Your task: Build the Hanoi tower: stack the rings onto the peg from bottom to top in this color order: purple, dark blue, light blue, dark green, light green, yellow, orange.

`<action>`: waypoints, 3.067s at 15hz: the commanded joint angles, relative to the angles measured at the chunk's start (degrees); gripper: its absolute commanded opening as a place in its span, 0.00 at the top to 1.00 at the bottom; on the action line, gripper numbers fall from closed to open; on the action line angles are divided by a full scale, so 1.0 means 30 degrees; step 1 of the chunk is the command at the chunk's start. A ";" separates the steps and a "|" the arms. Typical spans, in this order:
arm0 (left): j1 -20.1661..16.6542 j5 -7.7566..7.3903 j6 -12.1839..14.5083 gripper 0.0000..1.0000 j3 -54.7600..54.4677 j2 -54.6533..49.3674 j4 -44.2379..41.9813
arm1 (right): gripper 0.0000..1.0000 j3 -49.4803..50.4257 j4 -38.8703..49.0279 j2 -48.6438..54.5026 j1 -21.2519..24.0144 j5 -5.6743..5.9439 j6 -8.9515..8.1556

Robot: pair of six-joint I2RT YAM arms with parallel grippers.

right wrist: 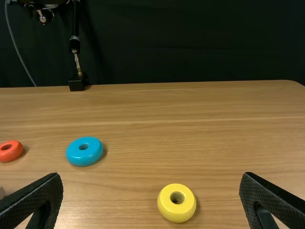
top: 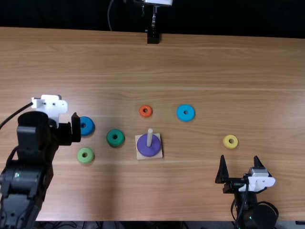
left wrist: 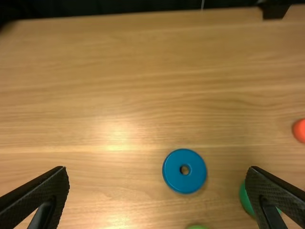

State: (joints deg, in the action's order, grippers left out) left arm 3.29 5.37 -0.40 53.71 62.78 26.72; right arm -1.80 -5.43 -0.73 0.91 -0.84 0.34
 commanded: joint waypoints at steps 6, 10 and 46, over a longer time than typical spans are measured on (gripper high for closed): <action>0.0837 -0.0242 0.0240 0.00 0.2457 0.5351 0.1043 | 0.00 0.0279 -0.0284 0.0244 0.0137 0.0140 0.0098; 0.2097 -0.0207 0.0064 0.00 0.2574 0.7842 0.1078 | 0.00 0.0279 -0.0284 0.0244 0.0137 0.0140 0.0098; 0.1130 -0.0207 -0.0287 0.00 0.5680 1.5605 0.2730 | 0.00 0.0279 -0.0284 0.0244 0.0137 0.0140 0.0098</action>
State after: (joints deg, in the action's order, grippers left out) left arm 7.40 5.15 -1.37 68.99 108.31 34.96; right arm -1.80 -5.41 -0.73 0.91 -0.82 0.34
